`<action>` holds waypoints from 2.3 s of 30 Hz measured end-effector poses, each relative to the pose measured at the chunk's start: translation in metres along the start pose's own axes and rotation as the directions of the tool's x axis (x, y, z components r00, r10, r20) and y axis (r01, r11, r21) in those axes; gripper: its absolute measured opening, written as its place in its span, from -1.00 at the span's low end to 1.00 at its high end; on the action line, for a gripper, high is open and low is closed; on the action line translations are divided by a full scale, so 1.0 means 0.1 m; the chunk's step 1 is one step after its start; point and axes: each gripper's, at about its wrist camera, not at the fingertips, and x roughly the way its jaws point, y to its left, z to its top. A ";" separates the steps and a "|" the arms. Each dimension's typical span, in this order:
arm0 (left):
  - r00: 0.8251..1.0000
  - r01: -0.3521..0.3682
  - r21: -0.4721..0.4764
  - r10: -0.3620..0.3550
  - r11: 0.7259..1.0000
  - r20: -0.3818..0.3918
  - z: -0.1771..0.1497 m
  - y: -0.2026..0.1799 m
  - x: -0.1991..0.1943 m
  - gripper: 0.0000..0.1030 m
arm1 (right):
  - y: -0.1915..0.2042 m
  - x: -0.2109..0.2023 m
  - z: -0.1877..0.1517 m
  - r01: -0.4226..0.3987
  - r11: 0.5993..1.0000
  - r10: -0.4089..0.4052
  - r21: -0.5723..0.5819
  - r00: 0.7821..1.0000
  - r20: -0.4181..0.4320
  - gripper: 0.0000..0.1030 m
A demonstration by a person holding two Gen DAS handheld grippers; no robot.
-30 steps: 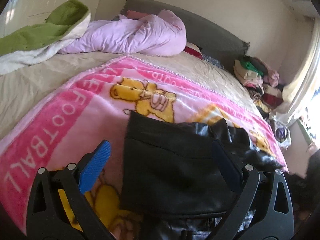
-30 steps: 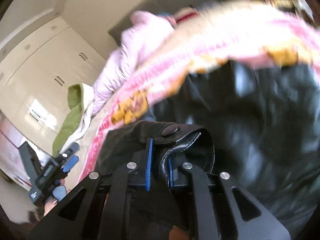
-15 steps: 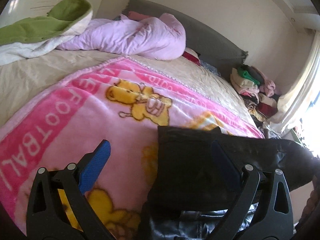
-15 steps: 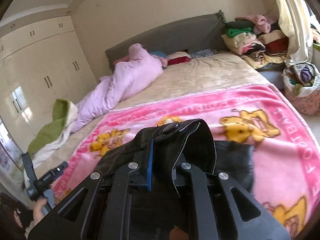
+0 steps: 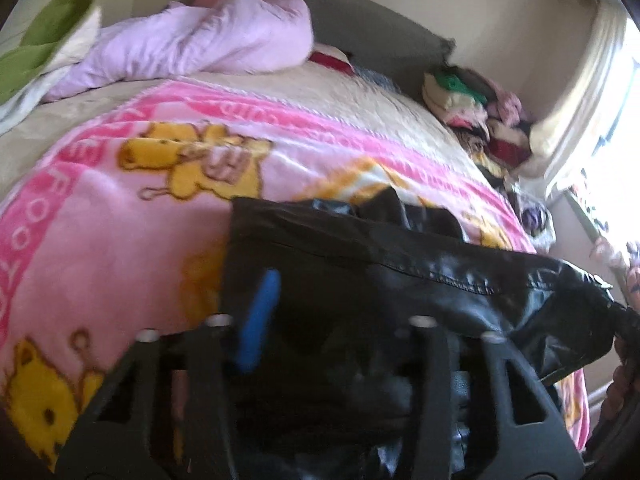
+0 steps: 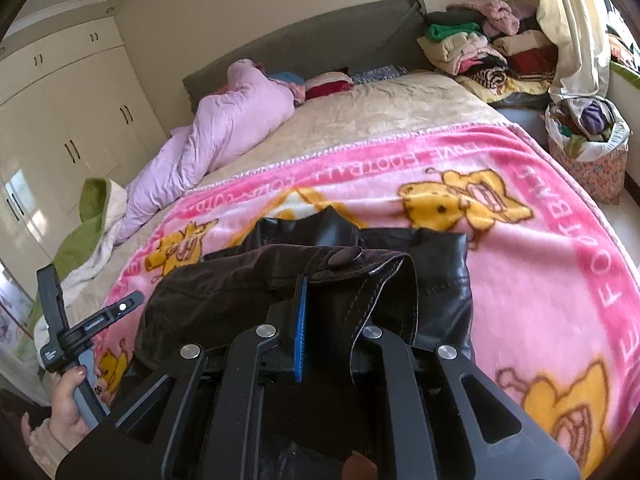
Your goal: Fold large clothes
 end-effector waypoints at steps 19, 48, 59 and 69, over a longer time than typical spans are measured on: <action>0.982 -0.014 0.079 0.029 0.997 -0.189 -0.29 -0.07 0.53 -0.86 | -0.22 0.25 -0.12 0.065 0.997 -0.061 0.044 0.994 -0.087 -0.75; 0.982 -0.012 0.085 0.028 0.996 -0.186 -0.27 -0.09 0.49 -0.86 | 0.53 0.18 -0.07 0.143 0.985 -0.139 -0.098 0.989 0.045 0.21; 0.982 -0.001 0.073 0.015 0.997 -0.190 -0.26 -0.09 0.48 -0.86 | 0.79 1.03 -0.41 0.002 0.997 -0.019 -0.075 0.974 -0.227 0.21; 0.980 0.013 0.064 0.000 0.998 -0.197 -0.27 -0.07 0.50 -0.86 | 0.61 1.35 -0.68 0.068 0.995 -0.087 -0.073 0.951 -0.297 0.21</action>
